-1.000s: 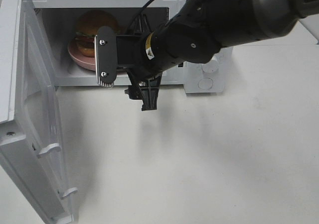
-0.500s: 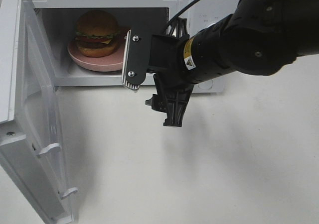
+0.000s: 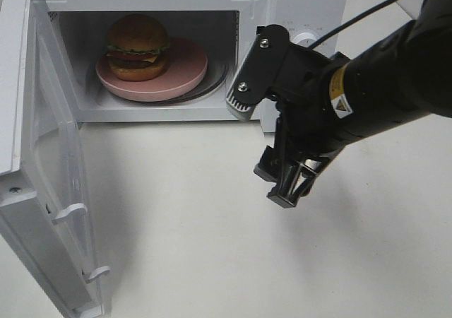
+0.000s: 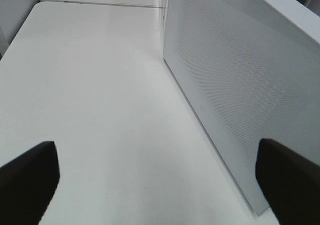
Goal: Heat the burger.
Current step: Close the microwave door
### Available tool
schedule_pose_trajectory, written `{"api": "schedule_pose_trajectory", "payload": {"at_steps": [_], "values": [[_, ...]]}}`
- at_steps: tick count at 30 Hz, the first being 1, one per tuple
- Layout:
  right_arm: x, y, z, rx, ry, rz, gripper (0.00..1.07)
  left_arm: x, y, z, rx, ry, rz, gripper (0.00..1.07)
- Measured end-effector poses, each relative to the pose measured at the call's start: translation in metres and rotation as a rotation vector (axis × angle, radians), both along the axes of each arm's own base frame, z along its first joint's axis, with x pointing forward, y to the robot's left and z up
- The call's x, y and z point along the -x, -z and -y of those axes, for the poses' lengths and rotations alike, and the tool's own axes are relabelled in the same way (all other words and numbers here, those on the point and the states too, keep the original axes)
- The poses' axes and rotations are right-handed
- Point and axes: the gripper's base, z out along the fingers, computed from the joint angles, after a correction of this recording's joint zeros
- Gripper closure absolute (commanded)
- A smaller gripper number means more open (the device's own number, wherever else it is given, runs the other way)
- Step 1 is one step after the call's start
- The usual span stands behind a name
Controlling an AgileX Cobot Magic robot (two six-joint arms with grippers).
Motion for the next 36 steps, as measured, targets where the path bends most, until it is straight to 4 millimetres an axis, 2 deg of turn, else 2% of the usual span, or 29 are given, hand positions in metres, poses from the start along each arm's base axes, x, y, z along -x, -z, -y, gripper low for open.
{"api": "schedule_pose_trajectory", "payload": {"at_steps": [8, 15, 19, 25, 36], "values": [[0.034, -0.009, 0.033, -0.042, 0.262, -0.149, 0.31, 0.000, 0.000, 0.000, 0.000, 0.000, 0.000, 0.07], [0.054, -0.019, 0.054, 0.030, 0.370, -0.233, 0.31, 0.000, 0.000, 0.000, 0.000, 0.000, 0.000, 0.07], [0.073, -0.033, 0.073, 0.072, 0.437, -0.268, 0.31, 0.000, 0.000, 0.000, 0.000, 0.000, 0.000, 0.07], [0.091, -0.055, 0.091, -0.004, 0.451, -0.215, 0.31, 0.000, 0.000, 0.000, 0.000, 0.000, 0.000, 0.07], [0.124, -0.082, 0.123, -0.139, 0.465, -0.121, 0.31, 0.000, 0.000, 0.000, 0.000, 0.000, 0.000, 0.07]]}}
